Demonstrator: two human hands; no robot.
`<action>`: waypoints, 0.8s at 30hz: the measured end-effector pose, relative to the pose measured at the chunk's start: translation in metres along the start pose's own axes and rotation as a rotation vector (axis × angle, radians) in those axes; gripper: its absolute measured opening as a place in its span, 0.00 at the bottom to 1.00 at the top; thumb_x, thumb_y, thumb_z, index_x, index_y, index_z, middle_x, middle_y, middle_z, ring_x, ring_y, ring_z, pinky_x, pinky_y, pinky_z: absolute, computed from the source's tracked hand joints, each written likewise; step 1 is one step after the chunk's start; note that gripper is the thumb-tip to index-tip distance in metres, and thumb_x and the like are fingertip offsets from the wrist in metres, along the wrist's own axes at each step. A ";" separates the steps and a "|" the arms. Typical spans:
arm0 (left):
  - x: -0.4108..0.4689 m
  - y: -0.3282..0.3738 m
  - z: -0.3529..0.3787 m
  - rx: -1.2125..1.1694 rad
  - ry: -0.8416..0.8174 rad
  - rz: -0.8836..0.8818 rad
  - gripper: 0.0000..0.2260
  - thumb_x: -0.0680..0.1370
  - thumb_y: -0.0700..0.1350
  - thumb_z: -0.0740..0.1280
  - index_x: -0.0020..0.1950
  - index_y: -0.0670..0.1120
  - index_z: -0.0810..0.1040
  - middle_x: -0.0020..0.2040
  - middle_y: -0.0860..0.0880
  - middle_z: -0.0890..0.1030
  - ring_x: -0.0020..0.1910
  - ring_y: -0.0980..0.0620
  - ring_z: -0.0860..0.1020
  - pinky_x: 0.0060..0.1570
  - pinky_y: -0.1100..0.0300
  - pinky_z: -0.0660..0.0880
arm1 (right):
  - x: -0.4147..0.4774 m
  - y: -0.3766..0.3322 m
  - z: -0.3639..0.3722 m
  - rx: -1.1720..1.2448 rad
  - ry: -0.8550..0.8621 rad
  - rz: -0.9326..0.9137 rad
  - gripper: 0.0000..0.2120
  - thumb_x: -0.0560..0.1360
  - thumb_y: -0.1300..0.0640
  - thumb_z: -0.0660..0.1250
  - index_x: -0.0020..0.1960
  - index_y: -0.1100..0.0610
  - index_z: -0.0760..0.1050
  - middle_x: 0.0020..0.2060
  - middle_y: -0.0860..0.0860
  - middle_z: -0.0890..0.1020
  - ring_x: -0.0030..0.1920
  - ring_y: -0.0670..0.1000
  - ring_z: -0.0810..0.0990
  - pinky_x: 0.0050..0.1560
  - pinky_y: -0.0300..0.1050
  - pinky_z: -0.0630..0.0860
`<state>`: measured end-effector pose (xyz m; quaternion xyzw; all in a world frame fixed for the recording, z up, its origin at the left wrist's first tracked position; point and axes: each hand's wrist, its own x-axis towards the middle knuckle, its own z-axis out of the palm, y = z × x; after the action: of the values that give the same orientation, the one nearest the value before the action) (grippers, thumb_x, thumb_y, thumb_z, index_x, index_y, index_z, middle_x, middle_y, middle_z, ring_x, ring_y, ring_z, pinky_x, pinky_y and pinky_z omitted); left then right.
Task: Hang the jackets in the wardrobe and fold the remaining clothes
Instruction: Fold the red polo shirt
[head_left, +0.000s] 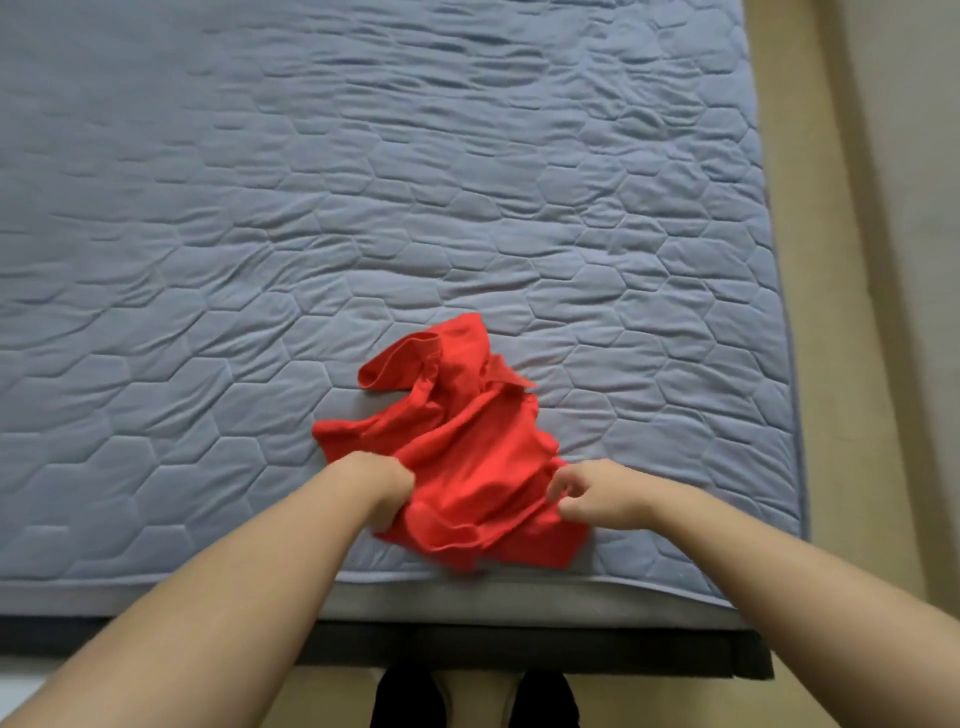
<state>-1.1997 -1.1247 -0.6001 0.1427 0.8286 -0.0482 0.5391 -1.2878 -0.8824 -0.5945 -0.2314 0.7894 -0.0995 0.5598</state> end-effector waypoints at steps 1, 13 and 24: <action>-0.005 -0.007 0.011 0.019 -0.130 -0.073 0.15 0.75 0.45 0.67 0.61 0.45 0.77 0.61 0.46 0.79 0.59 0.45 0.78 0.54 0.54 0.74 | 0.012 -0.001 0.005 -0.033 0.074 0.018 0.13 0.74 0.57 0.62 0.57 0.53 0.77 0.46 0.47 0.80 0.50 0.50 0.79 0.49 0.38 0.72; 0.052 -0.011 0.043 -0.797 0.628 -0.542 0.13 0.74 0.51 0.66 0.57 0.49 0.73 0.57 0.46 0.79 0.59 0.43 0.75 0.54 0.51 0.68 | 0.117 -0.072 0.014 -0.065 0.634 -0.042 0.32 0.71 0.63 0.66 0.72 0.53 0.60 0.61 0.57 0.69 0.57 0.61 0.75 0.55 0.54 0.73; -0.016 -0.029 0.002 -1.134 0.765 -0.137 0.26 0.70 0.47 0.72 0.66 0.51 0.69 0.57 0.51 0.77 0.58 0.51 0.76 0.55 0.59 0.70 | 0.037 -0.127 -0.041 0.279 0.653 -0.519 0.09 0.70 0.53 0.66 0.43 0.60 0.78 0.37 0.50 0.76 0.41 0.48 0.74 0.42 0.39 0.66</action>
<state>-1.2007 -1.1560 -0.5886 -0.2072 0.8651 0.4128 0.1957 -1.3031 -1.0148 -0.5585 -0.3004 0.8197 -0.4105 0.2633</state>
